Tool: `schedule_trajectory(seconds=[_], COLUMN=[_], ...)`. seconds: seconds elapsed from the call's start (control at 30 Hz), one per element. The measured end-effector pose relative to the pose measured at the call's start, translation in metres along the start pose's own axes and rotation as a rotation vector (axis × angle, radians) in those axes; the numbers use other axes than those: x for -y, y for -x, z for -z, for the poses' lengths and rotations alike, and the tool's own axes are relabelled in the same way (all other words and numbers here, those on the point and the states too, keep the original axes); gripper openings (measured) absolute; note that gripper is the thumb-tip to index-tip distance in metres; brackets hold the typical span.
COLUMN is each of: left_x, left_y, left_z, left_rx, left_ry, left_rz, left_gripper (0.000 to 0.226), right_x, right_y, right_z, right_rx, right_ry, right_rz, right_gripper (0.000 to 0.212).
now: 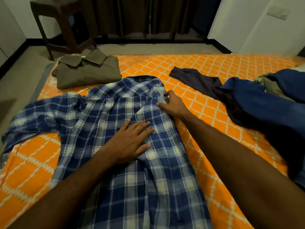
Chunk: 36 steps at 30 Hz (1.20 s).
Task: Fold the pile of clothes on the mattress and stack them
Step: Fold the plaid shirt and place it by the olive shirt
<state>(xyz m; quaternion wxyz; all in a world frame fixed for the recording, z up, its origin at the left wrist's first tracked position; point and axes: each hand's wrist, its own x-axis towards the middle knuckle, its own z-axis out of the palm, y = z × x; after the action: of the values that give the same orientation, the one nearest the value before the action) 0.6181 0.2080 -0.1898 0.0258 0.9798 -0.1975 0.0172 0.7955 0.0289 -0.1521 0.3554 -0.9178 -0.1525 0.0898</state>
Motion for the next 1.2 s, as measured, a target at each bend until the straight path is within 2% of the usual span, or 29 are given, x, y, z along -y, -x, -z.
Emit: schedule_trajectory(seconds=[0.1, 0.23, 0.3, 0.37, 0.43, 0.5, 0.57, 0.63, 0.8, 0.93, 1.03, 1.2], left_x=[-0.009, -0.044, -0.069, -0.086, -0.109, -0.128, -0.147, -0.162, -0.176, -0.174, -0.17, -0.167], left_y=[0.004, 0.032, 0.056, 0.077, 0.098, 0.112, 0.117, 0.121, 0.106, 0.1, 0.099, 0.097], left_z=[0.001, 0.01, 0.012, 0.011, 0.016, 0.021, 0.027, 0.033, 0.047, 0.042, 0.039, 0.041], left_rx=[0.085, 0.084, 0.134, 0.116, -0.055, -0.226, -0.186, -0.104, -0.077, -0.085, -0.122, -0.12], left_ry=[-0.038, 0.081, 0.1, 0.125, 0.269, 0.495, 0.737, 0.809, 0.742, 0.84, 0.879, 0.926], left_rz=[0.044, 0.037, -0.01, -0.001, 0.149, 0.389, 0.612, 0.755, 0.891, 0.98, 1.037, 1.034], left_gripper=[0.081, 0.077, 0.074, 0.07, 0.06, 0.045, 0.031, 0.028, 0.035, 0.036, 0.032, 0.027], right_x=[-0.016, -0.027, -0.028, -0.027, -0.024, -0.027, -0.029, -0.03, -0.028, -0.029, -0.03, -0.032], right_y=[0.053, 0.145, 0.195, 0.229, 0.263, 0.287, 0.31, 0.334, 0.373, 0.39, 0.395, 0.397], right_z=[0.002, 0.0, 0.002, 0.004, 0.012, 0.014, 0.014, 0.013, 0.012, 0.015, 0.016, 0.014], right_rx=[-0.002, 0.082, 0.104, 0.143, 0.152, 0.14, 0.155, 0.168, 0.172, 0.167, 0.149, 0.145], right_ry=[0.03, -0.026, -0.007, -0.054, -0.153, -0.237, -0.258, -0.275, -0.285, -0.263, -0.236, -0.199], right_rz=[0.05, 0.022, 0.019, -0.031, -0.122, -0.207, -0.255, -0.281, -0.278, -0.271, -0.258, -0.255], right_gripper=[0.057, 0.066, 0.064, 0.059, 0.056, 0.055, 0.051, 0.049, 0.05, 0.013, 0.018, 0.023])
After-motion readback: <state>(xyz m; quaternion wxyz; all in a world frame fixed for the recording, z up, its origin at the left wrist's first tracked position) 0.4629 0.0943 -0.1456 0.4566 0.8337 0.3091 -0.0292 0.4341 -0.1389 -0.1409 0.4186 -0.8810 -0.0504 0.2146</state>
